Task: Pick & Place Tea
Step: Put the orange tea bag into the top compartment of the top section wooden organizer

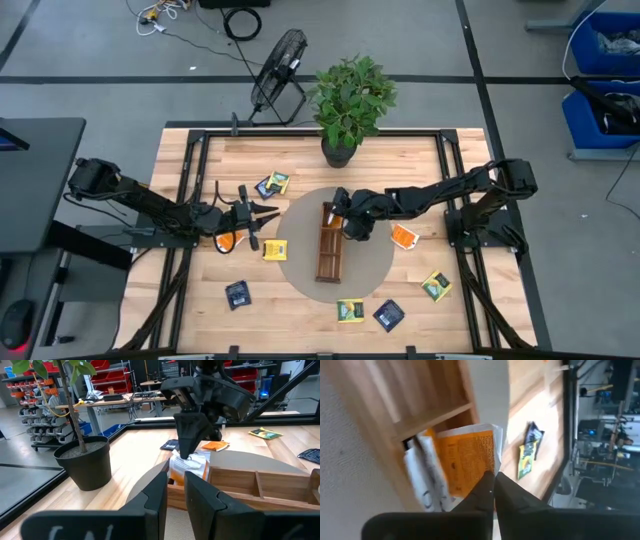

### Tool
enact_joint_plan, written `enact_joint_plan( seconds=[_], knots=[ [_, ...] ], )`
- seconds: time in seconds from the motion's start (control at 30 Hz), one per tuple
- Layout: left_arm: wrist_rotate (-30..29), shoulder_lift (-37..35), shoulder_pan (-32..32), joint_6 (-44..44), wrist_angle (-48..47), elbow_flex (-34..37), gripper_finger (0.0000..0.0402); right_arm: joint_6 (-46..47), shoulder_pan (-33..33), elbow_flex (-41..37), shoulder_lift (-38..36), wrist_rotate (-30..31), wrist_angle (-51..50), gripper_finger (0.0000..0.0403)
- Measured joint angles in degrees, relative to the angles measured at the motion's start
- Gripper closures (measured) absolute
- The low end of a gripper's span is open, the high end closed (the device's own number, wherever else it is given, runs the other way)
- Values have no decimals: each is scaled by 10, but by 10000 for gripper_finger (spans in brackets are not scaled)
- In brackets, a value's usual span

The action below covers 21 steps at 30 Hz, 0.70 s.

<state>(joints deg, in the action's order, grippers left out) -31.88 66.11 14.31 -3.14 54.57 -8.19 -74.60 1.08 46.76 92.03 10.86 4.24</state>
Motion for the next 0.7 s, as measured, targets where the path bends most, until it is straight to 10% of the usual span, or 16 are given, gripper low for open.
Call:
enact_joint_plan(
  seconds=[0.7],
  knots=[
    [0,0,0,0,0,0,333,-18,22,0,-28,97,-23,259]
  ],
)
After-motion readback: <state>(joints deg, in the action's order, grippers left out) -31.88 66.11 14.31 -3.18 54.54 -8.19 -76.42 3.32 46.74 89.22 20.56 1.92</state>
